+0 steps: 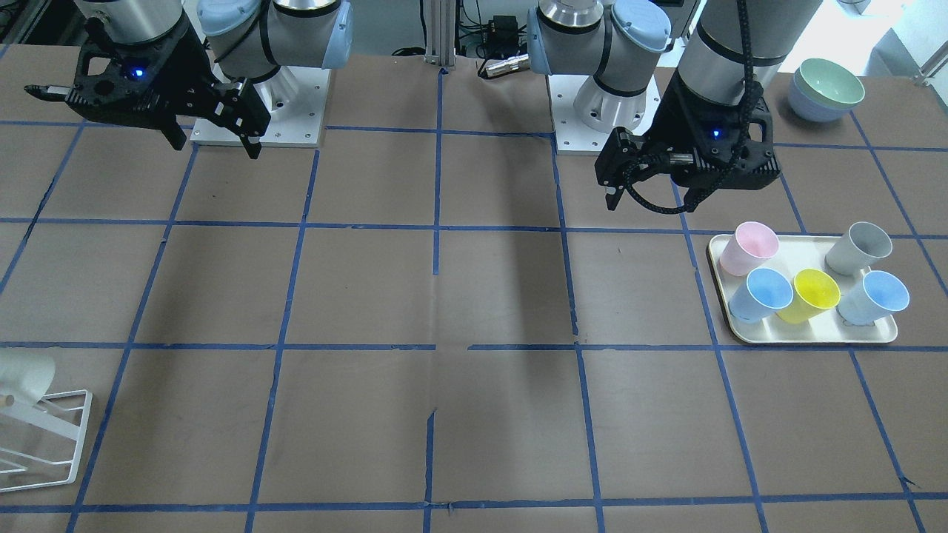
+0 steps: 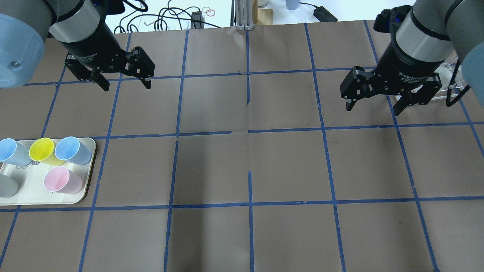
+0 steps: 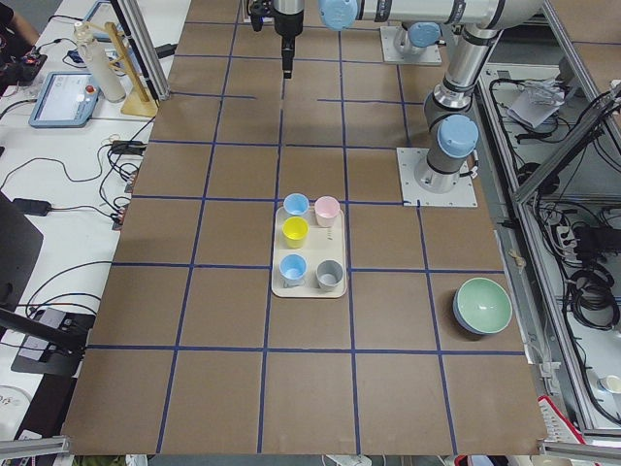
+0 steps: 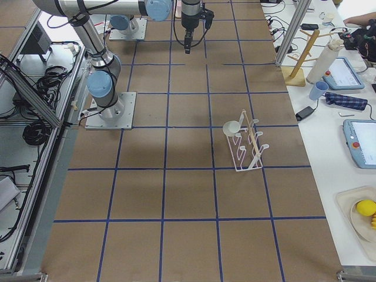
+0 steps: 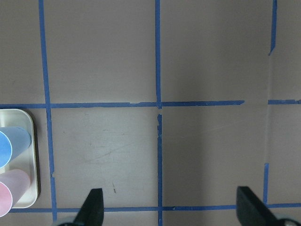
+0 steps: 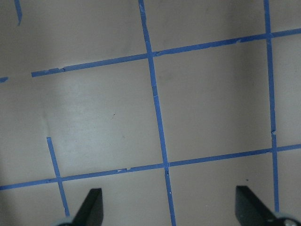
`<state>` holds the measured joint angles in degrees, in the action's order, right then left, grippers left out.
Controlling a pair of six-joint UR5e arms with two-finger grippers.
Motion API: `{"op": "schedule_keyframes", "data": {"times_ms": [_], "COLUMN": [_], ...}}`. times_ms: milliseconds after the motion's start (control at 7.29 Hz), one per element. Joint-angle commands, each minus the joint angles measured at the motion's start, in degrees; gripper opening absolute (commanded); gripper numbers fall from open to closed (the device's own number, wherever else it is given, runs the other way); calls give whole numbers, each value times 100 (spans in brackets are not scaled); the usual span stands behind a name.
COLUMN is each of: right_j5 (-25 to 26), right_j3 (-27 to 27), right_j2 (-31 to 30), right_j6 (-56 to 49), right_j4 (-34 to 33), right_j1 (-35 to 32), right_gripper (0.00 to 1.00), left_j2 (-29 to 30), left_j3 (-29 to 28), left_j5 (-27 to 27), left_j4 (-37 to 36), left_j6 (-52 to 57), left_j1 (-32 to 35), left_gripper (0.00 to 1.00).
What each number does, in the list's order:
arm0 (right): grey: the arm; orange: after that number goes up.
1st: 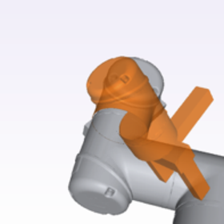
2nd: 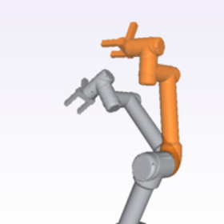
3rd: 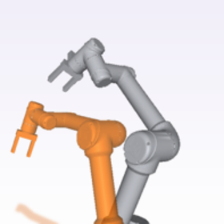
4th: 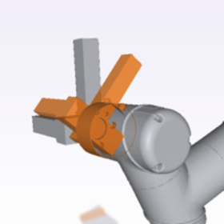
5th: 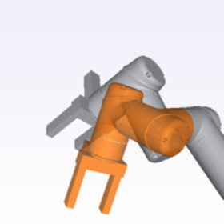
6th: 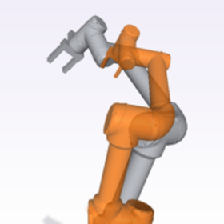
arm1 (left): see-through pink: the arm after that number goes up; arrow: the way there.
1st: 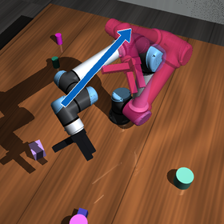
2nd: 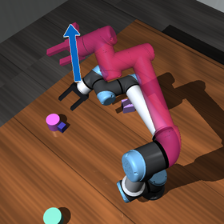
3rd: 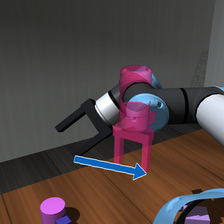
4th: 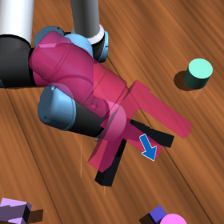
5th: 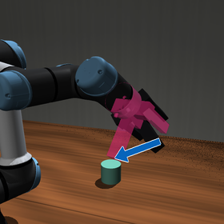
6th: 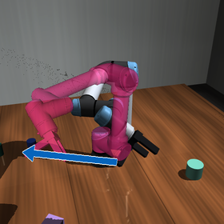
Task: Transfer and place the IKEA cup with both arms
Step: 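Move the right gripper toward the white cup on the wire rack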
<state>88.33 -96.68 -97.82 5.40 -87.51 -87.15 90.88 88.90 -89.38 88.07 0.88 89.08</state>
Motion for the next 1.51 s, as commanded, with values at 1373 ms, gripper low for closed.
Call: {"op": "schedule_keyframes", "data": {"times_ms": [1373], "right_j5": [-246], "right_j3": [79], "right_j2": [403], "right_j6": [-3796], "right_j4": [-626], "right_j1": [1988], "right_gripper": [100], "left_j2": [0], "left_j3": [-13], "left_j5": [9], "left_j4": [0], "left_j6": [0], "left_j1": [4], "left_gripper": [100]}}
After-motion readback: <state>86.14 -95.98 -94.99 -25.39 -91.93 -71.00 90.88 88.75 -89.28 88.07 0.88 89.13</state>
